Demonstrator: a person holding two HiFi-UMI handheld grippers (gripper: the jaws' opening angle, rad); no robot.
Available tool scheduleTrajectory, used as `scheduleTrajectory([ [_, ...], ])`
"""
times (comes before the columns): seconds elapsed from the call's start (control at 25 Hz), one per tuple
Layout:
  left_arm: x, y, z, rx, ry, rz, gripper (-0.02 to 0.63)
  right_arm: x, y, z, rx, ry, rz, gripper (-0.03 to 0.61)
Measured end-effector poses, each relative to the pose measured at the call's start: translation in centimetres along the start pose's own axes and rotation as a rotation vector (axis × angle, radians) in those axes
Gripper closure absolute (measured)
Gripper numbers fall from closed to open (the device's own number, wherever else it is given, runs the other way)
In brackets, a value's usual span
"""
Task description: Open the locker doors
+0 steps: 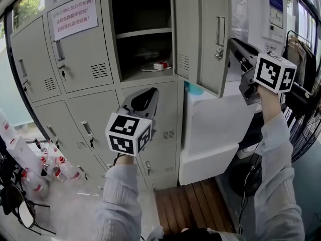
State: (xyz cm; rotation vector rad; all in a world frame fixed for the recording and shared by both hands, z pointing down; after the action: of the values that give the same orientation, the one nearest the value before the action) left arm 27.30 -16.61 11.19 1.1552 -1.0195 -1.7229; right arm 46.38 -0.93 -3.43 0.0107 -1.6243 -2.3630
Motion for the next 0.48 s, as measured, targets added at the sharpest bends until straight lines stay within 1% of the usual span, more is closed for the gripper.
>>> scheduleTrajectory([
  [0.16, -0.55, 0.47, -0.52, 0.009, 0.010, 0.002, 0.602, -0.90, 0.31, 0.13, -0.020, 0.004, -0.047, 0.549],
  [0.36, -0.24, 0.65, -0.39, 0.014, 0.001, 0.004, 0.602, -0.77, 0.11, 0.10, -0.010, 0.037, 0.011, 0.549],
  [0.48, -0.11, 0.61, -0.21, 0.014, -0.004, 0.001, 0.602, -0.81, 0.11, 0.18, -0.016, 0.046, 0.005, 0.549],
])
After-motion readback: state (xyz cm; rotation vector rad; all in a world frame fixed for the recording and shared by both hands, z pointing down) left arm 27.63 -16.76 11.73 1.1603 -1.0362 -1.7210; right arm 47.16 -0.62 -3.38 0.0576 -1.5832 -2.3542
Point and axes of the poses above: the fingertips, and each gripper's own axes: z backward along the fingers, x to its left, y out of its underside, the point moved 2 cm from there along z, backward along the fingers, and after that the axes turned 2 degrees about -x, right-handed, at the moved point
